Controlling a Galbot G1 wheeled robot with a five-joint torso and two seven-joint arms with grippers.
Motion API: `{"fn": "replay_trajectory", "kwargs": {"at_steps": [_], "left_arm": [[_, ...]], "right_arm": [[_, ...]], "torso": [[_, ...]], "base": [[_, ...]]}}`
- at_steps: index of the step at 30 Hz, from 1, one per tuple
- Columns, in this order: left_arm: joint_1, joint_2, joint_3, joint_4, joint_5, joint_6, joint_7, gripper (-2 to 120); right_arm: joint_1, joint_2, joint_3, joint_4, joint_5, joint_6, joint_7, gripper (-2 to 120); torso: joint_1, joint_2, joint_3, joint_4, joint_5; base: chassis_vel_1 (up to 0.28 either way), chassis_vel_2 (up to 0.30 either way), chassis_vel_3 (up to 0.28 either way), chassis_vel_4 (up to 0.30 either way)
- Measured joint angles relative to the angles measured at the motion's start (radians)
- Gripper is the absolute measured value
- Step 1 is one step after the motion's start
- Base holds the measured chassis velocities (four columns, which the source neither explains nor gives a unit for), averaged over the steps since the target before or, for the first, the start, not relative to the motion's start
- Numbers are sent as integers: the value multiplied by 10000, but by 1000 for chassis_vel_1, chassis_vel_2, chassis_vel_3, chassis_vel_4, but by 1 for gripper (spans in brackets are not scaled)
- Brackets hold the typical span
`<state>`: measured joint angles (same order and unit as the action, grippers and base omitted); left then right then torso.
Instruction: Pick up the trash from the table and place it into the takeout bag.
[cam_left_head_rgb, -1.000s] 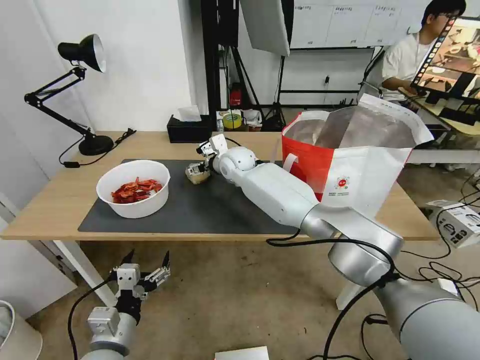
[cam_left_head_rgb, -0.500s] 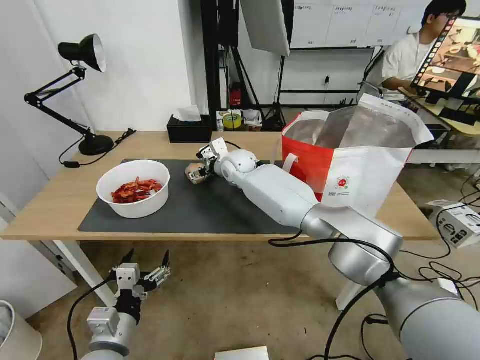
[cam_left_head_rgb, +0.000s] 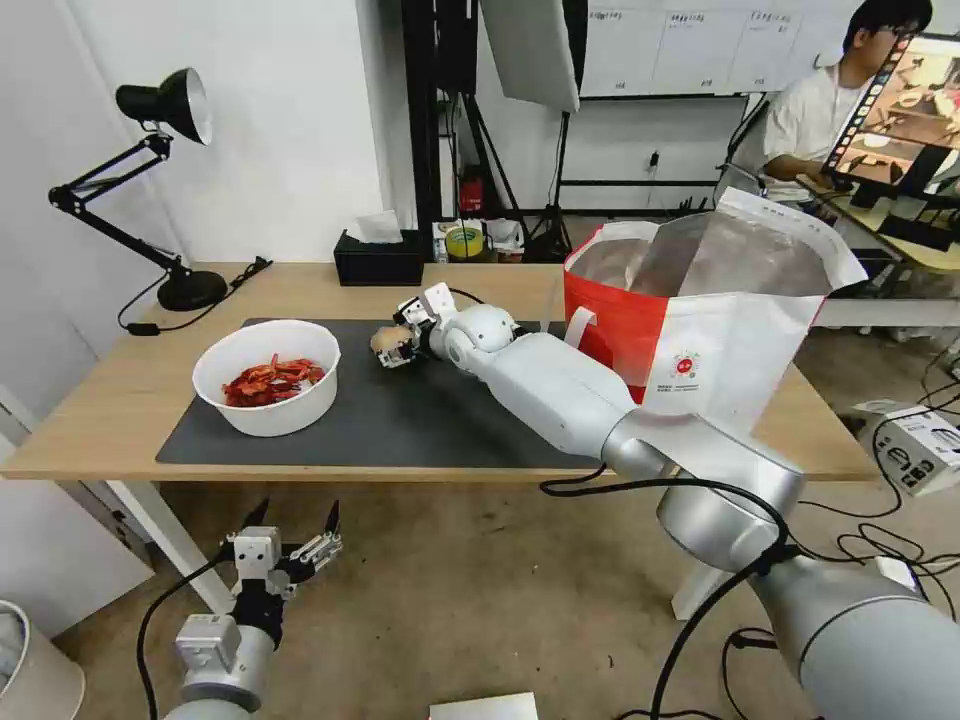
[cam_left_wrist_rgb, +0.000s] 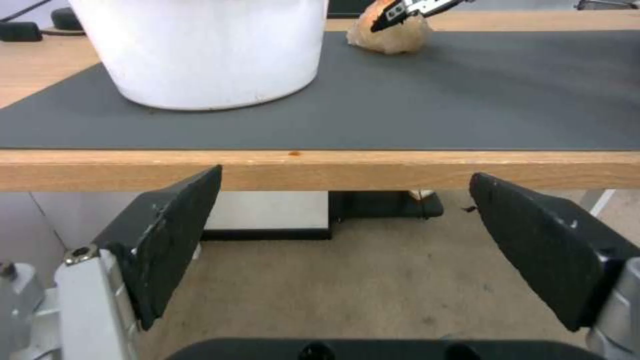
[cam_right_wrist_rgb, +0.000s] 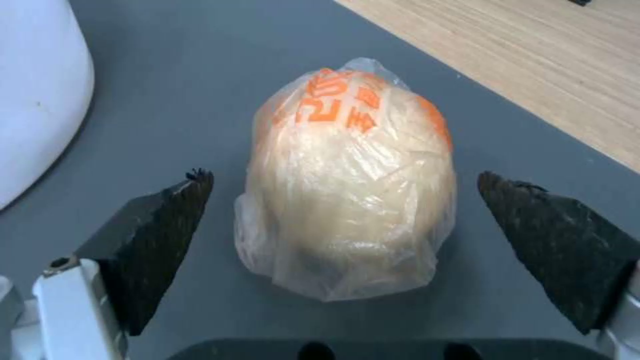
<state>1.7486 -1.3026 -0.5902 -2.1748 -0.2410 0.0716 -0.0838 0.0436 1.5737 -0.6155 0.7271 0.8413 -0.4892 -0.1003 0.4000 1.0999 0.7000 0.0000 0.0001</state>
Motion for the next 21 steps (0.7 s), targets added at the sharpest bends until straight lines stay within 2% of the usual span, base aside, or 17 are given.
{"fn": "replay_trajectory", "kwargs": {"at_steps": [7, 8, 9, 12, 13, 16, 17, 19, 21], "left_arm": [[12, -13, 10, 5, 0, -6, 0, 100], [13, -16, 13, 5, 0, -8, 0, 100], [13, -16, 13, 5, 0, -8, 0, 100], [22, -20, 15, 5, 0, -10, 0, 100], [22, -20, 15, 5, 0, -10, 0, 100], [43, -20, 17, 4, 0, -17, 0, 100], [43, -20, 17, 4, 0, -17, 0, 100], [60, -20, 18, 3, 0, -33, 0, 100], [73, -29, 16, 3, 0, -46, 0, 100]], "right_arm": [[0, 5, -97, -127, -20, 179, -191, 100], [0, 6, -113, -162, -21, 203, -216, 95], [0, 6, -113, -162, -21, 203, -216, 95], [6, 7, -125, -243, -21, 264, -225, 81], [6, 7, -125, -243, -21, 264, -225, 81], [9, 6, -128, -288, -19, 279, -225, 66], [9, 6, -128, -288, -19, 279, -225, 66], [9, 4, -128, -295, -27, 282, -225, 56], [10, 3, -129, -294, -38, 283, -221, 53]], "torso": [[0, 0, 0, 0, -1], [0, 0, 0, 0, 0], [0, 0, 0, 0, 0], [0, 1, 0, 0, 0], [0, 1, 0, 0, 0], [0, 1, 0, 0, 0], [0, 1, 0, 0, 0], [0, 0, 0, 0, 0], [0, 0, 0, 0, 0]], "base": [[0, 0, 0, 0], [0, 0, 0, 0], [0, 0, 0, 0], [0, 0, 0, 0], [0, 0, 0, 0], [0, 0, 0, 0], [0, 0, 0, 0], [0, 0, 0, 0], [0, 0, 0, 0]]}}
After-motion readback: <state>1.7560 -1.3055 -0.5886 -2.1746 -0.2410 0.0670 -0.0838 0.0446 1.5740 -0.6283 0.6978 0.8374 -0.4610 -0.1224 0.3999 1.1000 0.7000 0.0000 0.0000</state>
